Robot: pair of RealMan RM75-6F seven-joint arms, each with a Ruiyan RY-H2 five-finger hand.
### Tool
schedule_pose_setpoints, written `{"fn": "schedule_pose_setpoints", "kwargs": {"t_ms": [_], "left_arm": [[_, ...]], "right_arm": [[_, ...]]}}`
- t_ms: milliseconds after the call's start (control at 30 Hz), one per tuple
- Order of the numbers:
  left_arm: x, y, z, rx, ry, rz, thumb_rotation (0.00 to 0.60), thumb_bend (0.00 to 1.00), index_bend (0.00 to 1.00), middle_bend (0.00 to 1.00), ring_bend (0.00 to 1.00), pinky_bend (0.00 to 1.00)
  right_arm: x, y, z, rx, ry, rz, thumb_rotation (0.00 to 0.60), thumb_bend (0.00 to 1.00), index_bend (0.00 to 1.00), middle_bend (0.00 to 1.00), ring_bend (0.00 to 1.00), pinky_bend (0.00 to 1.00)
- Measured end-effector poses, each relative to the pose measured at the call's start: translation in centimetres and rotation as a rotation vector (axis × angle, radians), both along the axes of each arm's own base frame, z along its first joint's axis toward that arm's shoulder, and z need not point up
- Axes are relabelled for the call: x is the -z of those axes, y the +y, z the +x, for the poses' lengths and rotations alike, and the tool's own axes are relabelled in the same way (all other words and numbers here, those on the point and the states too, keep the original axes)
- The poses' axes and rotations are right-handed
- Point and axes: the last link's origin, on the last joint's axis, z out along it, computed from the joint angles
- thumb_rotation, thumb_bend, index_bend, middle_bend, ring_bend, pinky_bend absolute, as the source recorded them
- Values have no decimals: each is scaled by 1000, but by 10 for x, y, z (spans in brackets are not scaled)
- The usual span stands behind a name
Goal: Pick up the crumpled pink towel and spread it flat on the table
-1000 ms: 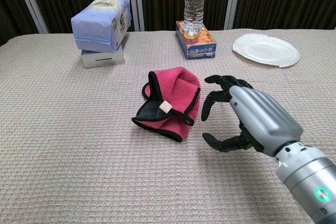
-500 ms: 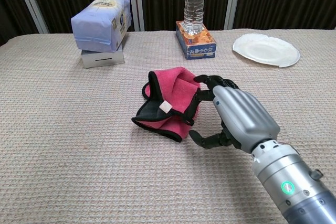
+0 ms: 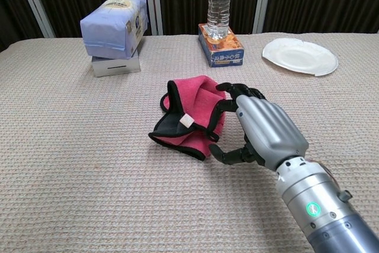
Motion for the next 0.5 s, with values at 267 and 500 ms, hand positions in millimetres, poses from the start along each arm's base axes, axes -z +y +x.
{"fn": "schedule_pose_setpoints", "kwargs": {"t_ms": [267, 500], "left_arm": [[2, 0, 0, 1, 1, -5, 600, 28, 0, 0, 0, 0], [3, 0, -1, -1, 2, -10, 600, 28, 0, 0, 0, 0]], "right_arm": [[3, 1, -1, 2, -8, 7, 600, 397, 553, 149, 7, 0], [3, 2, 0, -11, -8, 5, 600, 465, 554, 149, 7, 0]]}}
